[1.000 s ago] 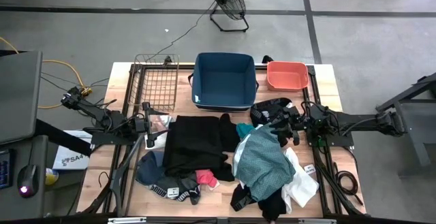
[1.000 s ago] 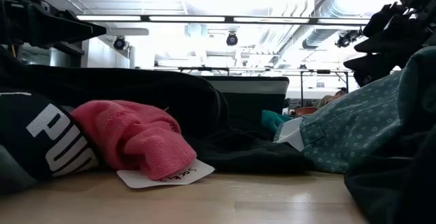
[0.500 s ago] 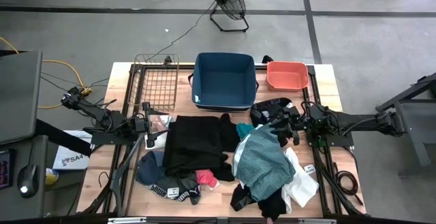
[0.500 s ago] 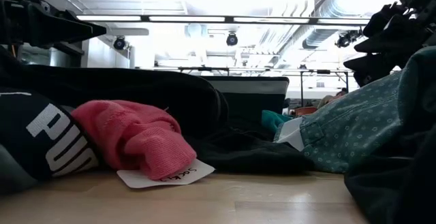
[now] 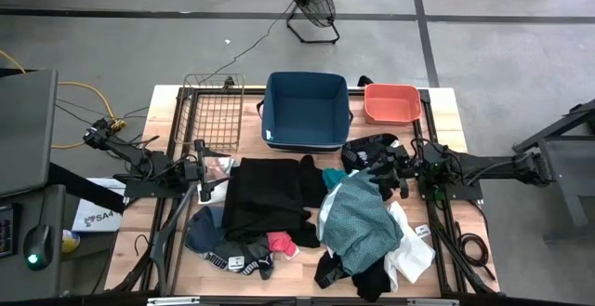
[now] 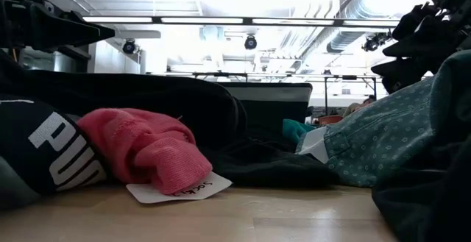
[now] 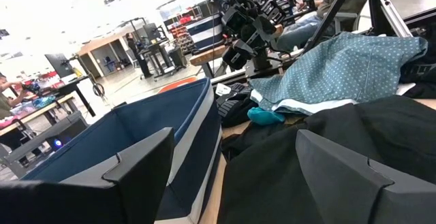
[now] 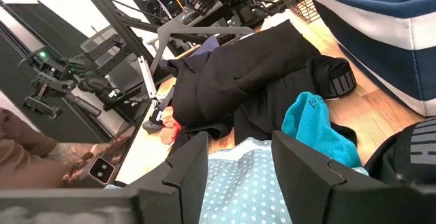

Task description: Pick & Place Cloths

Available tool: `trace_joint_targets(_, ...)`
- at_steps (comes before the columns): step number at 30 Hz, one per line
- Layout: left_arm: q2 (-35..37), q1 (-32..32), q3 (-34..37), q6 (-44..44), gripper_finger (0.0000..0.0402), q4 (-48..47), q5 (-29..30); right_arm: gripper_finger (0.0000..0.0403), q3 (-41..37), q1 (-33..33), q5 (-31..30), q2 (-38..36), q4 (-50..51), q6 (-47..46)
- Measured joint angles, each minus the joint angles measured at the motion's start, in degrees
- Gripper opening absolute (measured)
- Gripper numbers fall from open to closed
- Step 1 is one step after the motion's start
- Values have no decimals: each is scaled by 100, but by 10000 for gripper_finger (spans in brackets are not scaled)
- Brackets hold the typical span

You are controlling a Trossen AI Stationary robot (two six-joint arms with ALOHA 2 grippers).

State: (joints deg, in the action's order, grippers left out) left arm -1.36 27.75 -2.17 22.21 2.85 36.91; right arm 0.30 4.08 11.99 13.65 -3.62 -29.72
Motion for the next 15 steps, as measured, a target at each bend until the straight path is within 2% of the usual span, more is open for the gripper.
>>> trace_joint_targets(15,0,1,-1,-1,300,0,1,154,1,4,0,0,-140,0)
